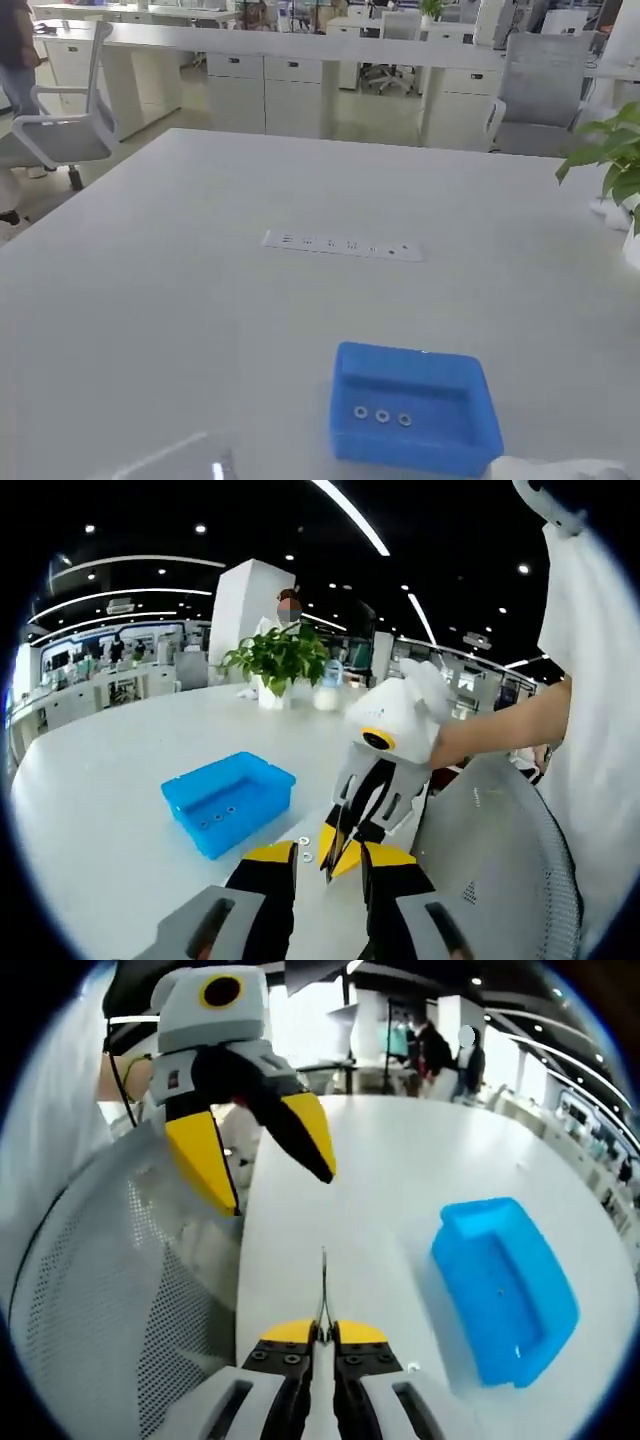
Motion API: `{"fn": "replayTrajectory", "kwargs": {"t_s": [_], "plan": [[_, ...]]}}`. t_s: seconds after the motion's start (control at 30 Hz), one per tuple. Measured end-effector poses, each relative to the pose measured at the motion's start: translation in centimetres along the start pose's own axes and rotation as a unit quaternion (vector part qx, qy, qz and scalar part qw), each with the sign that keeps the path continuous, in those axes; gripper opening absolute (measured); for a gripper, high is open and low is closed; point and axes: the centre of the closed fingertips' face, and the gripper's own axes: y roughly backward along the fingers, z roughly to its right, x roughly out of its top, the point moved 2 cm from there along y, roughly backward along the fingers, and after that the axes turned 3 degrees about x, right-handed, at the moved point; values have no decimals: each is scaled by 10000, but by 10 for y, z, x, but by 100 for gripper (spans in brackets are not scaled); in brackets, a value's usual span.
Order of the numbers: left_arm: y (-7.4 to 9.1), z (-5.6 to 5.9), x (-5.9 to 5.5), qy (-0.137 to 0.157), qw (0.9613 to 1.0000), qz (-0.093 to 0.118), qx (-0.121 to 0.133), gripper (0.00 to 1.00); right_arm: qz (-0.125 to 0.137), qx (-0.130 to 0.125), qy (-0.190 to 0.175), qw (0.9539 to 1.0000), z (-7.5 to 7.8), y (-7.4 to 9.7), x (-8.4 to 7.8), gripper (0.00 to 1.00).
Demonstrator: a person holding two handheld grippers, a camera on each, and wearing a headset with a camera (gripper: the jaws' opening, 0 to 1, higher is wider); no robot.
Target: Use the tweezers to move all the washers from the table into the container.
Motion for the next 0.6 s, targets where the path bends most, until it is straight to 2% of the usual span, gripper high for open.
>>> {"fn": "replayTrajectory", "kwargs": {"t_s": [0.2,0.33,0.43,0.47,0.5,0.57,0.6], "plan": [[10,2,-20,177,9987,-145,450,34,112,-258,-489,9984,15,16,-6,4],[10,3,-29,351,9966,-88,740,43,220,-392,-717,9964,26,21,-6,4],[9,-4,-37,114,9954,-189,929,48,280,-456,-859,9949,33,20,-5,4],[9,-6,-38,142,9950,-252,956,48,300,-463,-886,9945,35,20,-5,4],[10,-7,-36,200,9948,-200,974,49,336,-459,-941,9939,36,19,-4,5],[10,-6,-27,325,9949,149,946,52,379,-446,-1014,9931,38,18,-5,5],[12,-6,-26,367,9946,183,950,53,376,-433,-1045,9929,38,17,-5,5]]}}
